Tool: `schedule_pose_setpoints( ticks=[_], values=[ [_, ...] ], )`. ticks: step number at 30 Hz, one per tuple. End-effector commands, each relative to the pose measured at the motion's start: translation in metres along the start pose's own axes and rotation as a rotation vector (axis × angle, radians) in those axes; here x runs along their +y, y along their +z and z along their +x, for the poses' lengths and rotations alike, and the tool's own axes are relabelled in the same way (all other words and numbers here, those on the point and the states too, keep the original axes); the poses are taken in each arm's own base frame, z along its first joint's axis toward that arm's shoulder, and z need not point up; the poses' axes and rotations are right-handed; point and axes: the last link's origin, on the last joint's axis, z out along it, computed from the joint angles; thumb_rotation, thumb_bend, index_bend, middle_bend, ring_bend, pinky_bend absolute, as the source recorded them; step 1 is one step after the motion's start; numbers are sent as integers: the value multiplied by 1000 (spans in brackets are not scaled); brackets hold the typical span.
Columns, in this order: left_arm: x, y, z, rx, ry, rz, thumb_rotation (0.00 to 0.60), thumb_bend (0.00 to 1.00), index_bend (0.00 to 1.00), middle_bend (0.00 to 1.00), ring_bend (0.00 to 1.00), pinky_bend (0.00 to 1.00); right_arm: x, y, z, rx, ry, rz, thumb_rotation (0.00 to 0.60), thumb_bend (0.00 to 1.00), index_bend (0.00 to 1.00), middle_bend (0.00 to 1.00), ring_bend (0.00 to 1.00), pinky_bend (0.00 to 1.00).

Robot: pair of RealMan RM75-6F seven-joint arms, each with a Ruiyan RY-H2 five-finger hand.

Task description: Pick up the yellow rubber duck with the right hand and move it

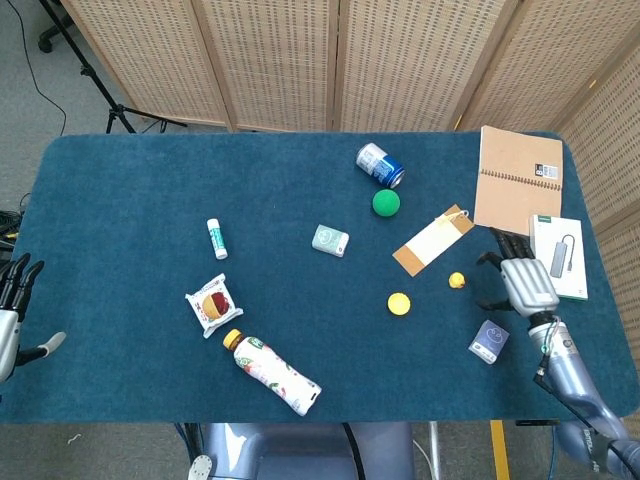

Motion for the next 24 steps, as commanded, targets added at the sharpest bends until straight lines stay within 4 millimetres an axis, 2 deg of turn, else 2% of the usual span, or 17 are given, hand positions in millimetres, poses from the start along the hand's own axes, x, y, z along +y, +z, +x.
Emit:
schedule_pose_setpoints(
  ticks=[1,12,16,24],
  values=[
    [-2,3,-2,-5,0,10,600,0,0,0,0,0,-1,18,-18,-46,25,-26,600,233,358,0,0,0],
    [-2,6,-7,-20,10,15,600,0,0,0,0,0,-2,36,-33,-70,55,-39,600,260,400,0,0,0],
    [-2,6,-9,-27,12,21,600,0,0,0,0,0,-5,40,-40,-82,43,-34,600,306,408,0,0,0],
    [-5,7,-8,-25,12,28,600,0,0,0,0,0,-11,46,-48,-97,49,-31,600,337,419,0,0,0]
  ],
)
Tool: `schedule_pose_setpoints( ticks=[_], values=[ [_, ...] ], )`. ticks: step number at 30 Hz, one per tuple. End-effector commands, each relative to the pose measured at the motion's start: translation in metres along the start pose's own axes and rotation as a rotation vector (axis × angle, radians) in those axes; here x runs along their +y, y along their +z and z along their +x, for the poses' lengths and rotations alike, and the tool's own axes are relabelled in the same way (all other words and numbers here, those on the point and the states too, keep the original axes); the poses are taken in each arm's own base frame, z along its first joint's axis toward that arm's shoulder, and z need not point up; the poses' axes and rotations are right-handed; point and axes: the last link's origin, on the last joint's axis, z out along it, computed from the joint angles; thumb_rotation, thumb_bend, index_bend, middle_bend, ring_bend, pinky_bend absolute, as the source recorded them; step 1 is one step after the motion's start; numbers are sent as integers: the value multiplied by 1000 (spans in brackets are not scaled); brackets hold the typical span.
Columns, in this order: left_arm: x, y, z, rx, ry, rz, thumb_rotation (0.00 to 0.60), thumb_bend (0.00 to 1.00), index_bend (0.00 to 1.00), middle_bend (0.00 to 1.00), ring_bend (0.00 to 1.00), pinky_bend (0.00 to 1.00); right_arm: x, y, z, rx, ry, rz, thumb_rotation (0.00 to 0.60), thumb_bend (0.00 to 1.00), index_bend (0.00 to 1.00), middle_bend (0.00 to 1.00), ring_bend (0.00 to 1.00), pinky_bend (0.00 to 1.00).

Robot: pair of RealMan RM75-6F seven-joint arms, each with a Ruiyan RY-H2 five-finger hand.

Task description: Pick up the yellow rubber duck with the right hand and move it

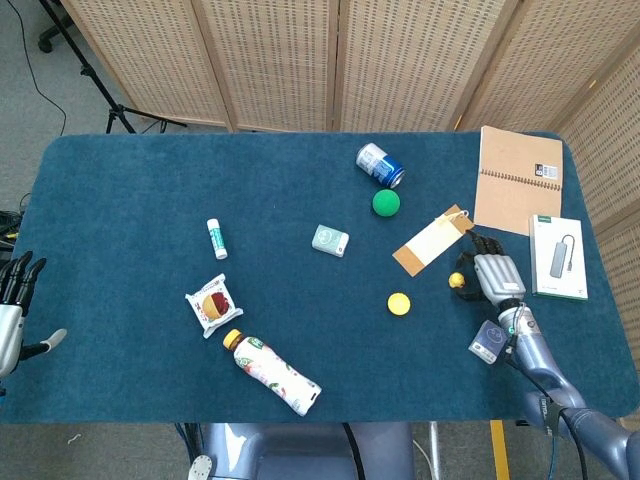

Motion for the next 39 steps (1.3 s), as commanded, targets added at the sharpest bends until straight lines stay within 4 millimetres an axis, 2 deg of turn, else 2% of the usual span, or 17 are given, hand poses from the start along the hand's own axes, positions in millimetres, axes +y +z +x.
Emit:
schedule_pose_setpoints(
  ticks=[1,7,17,24,29,34,39],
  values=[
    [-1,0,0,-2,1,1,600,0,0,0,0,0,-2,3,-1,-7,-1,-1,600,337,420,0,0,0],
    [-4,0,1,1,0,10,600,0,0,0,0,0,-3,5,-4,-21,-18,-4,600,337,426,0,0,0],
    [-5,0,1,1,-3,10,600,0,0,0,0,0,0,5,-8,-30,-31,-17,600,337,526,0,0,0],
    [-5,0,1,1,-3,10,600,0,0,0,0,0,-7,3,-1,-2,-20,18,600,359,532,0,0,0],
    [-5,0,1,-2,-4,10,600,0,0,0,0,0,-32,-5,23,61,-15,131,600,363,532,0,0,0],
    [-4,0,1,-6,-6,6,600,0,0,0,0,0,-67,-15,45,106,-37,242,600,363,532,0,0,0],
    [-4,0,0,-14,-10,3,600,0,0,0,0,0,-97,-21,46,81,-51,305,600,363,532,0,0,0]
  ],
)
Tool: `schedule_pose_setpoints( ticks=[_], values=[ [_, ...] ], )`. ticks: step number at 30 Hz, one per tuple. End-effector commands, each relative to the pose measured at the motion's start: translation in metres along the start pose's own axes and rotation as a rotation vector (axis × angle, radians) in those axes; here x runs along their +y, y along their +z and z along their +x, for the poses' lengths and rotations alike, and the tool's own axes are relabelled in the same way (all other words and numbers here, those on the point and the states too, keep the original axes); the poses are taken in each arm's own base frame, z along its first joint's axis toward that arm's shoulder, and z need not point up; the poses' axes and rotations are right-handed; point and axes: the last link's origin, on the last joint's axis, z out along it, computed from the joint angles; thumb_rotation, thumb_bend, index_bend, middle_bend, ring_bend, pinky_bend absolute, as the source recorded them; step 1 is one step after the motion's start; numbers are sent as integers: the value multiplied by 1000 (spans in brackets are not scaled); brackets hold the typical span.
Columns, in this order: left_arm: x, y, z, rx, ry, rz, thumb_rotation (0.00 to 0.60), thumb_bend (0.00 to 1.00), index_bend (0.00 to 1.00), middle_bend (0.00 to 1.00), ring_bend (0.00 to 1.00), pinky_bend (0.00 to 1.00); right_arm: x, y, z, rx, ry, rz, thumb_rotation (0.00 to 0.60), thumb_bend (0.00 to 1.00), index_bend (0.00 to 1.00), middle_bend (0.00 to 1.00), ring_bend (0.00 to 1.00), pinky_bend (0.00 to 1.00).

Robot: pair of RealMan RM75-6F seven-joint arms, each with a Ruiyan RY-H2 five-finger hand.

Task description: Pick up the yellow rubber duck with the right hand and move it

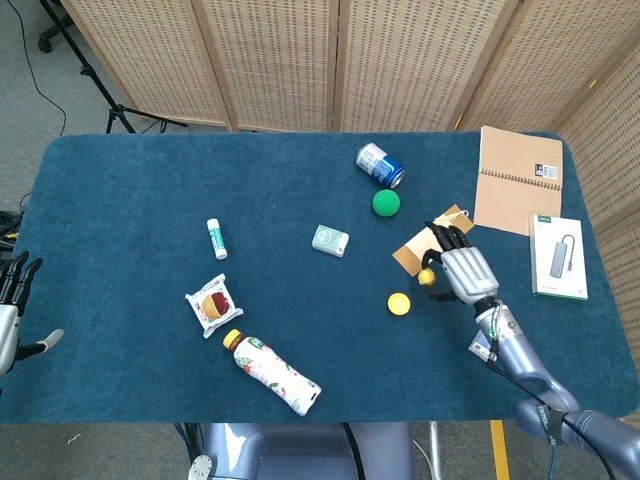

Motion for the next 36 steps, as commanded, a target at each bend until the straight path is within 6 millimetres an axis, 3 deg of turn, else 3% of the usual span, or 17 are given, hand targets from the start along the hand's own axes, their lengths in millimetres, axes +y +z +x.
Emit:
schedule_pose_setpoints(
  ticks=[1,6,11,19,36],
  values=[
    [0,0,0,-3,1,-3,600,0,0,0,0,0,-23,3,8,-8,-35,55,600,363,532,0,0,0],
    [0,1,0,-5,0,-3,600,0,0,0,0,0,-48,4,-4,-44,-62,99,600,363,532,0,0,0],
    [-1,2,-1,-10,1,-1,600,0,0,0,0,0,-58,6,-15,-73,-68,100,600,363,532,0,0,0],
    [-1,2,-1,-8,-2,0,600,0,0,0,0,0,-56,3,-35,-124,-57,62,600,363,532,0,0,0],
    [-1,2,0,-6,-4,2,600,0,0,0,0,0,-45,3,-43,-146,-81,32,600,388,532,0,0,0]
  ],
)
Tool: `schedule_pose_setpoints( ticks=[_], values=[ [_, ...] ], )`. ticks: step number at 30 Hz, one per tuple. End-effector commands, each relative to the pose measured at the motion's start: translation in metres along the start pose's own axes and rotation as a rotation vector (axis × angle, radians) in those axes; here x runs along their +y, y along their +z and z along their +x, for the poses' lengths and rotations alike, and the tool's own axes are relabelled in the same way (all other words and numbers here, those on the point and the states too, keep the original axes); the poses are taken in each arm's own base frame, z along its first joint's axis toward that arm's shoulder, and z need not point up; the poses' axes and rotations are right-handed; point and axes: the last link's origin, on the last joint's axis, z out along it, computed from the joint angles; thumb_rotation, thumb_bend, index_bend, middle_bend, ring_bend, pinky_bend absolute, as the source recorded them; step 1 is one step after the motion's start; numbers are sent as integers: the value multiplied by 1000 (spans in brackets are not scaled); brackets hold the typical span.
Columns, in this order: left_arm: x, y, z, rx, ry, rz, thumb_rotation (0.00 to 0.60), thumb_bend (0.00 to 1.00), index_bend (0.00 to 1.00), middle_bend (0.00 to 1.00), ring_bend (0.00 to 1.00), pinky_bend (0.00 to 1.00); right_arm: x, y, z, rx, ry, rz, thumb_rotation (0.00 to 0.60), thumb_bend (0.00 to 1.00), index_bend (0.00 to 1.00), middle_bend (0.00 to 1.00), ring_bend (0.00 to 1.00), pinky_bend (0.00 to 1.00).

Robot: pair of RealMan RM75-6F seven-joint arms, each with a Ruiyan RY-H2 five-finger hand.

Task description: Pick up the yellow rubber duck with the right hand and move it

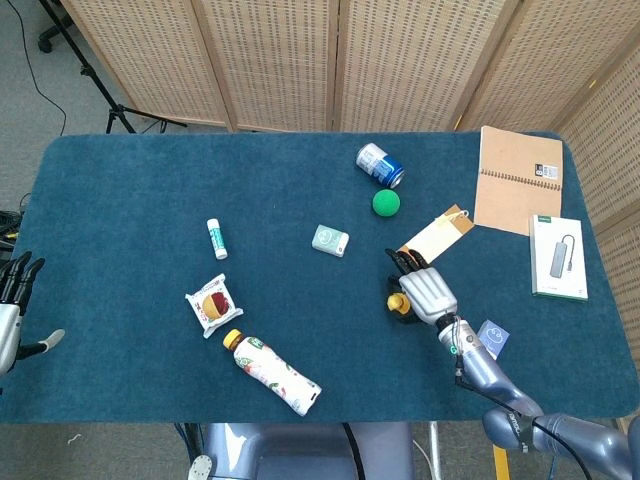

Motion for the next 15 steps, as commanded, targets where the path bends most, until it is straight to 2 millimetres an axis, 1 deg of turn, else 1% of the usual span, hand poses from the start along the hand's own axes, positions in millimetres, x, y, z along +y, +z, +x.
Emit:
schedule_pose_setpoints(
  ticks=[1,5,7,10,15],
  values=[
    [0,0,0,1,-1,3,600,0,0,0,0,0,0,0,0,-2,-2,2,600,388,532,0,0,0],
    [0,0,0,-2,0,1,600,0,0,0,0,0,0,0,-1,-5,-2,1,600,382,531,0,0,0],
    [0,0,0,-1,1,0,600,0,0,0,0,0,2,0,-2,-14,-6,-3,600,367,499,0,0,0],
    [0,0,0,-1,0,1,600,0,0,0,0,0,4,0,-2,-25,-11,-13,600,339,386,0,0,0],
    [0,0,1,1,-2,0,600,0,0,0,0,0,4,-2,-2,-28,-18,-18,600,337,348,0,0,0]
  ],
)
